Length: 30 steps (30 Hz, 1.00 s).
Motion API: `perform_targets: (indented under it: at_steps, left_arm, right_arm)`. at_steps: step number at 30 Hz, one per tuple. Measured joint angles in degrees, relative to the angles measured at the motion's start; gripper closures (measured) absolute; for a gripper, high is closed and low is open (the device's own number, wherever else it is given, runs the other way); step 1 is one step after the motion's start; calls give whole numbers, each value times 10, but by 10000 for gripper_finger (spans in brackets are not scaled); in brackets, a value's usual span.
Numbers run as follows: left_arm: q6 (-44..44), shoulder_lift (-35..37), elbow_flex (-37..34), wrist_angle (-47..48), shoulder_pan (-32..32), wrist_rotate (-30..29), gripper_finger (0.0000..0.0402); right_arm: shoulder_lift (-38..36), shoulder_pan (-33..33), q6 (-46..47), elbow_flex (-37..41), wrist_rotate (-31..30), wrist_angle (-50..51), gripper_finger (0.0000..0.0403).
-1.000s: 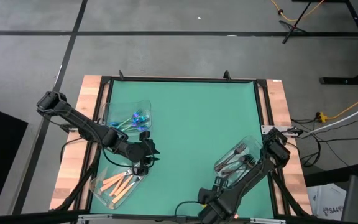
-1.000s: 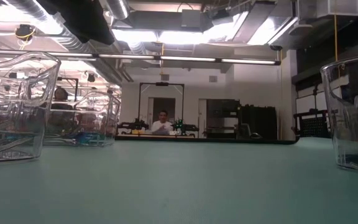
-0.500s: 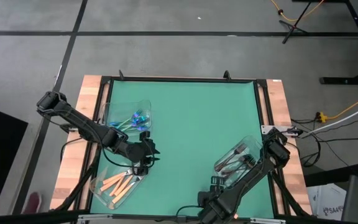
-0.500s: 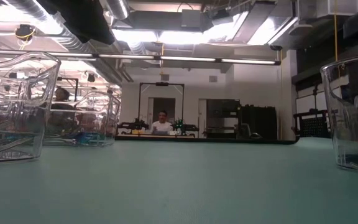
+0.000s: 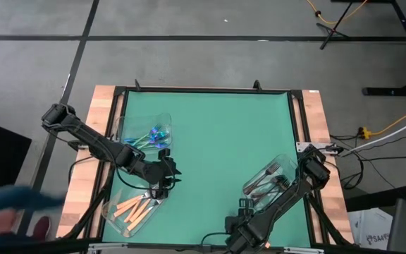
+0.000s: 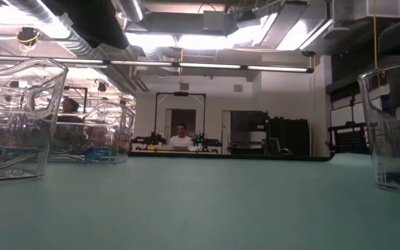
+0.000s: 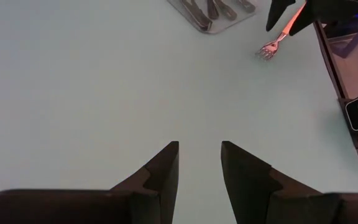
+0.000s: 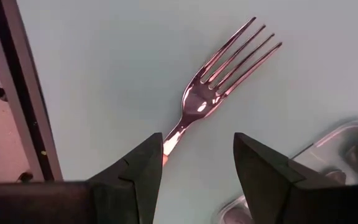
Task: Sort silverware by color (type)
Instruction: Put the yellow fork into the bottom left transparent bin
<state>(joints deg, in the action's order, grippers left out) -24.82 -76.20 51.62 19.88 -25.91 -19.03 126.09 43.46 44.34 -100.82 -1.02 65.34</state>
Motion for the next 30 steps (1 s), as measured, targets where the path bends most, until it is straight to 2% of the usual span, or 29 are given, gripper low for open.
perform_targets:
  at_steps: [6,13,22,30]
  left_arm:
    - [0,0,0,0,0,0,288]
    - [0,0,0,-1,0,-3,288]
    - [0,0,0,-1,0,-4,288]
    - [0,0,0,-1,0,-4,288]
  right_arm:
    - [2,0,-29,-14,4,-1,217]
    - [4,0,-87,-37,-23,3,217]
    - [4,0,-87,-37,-8,8,217]
    - [3,0,-81,-4,6,-11,217]
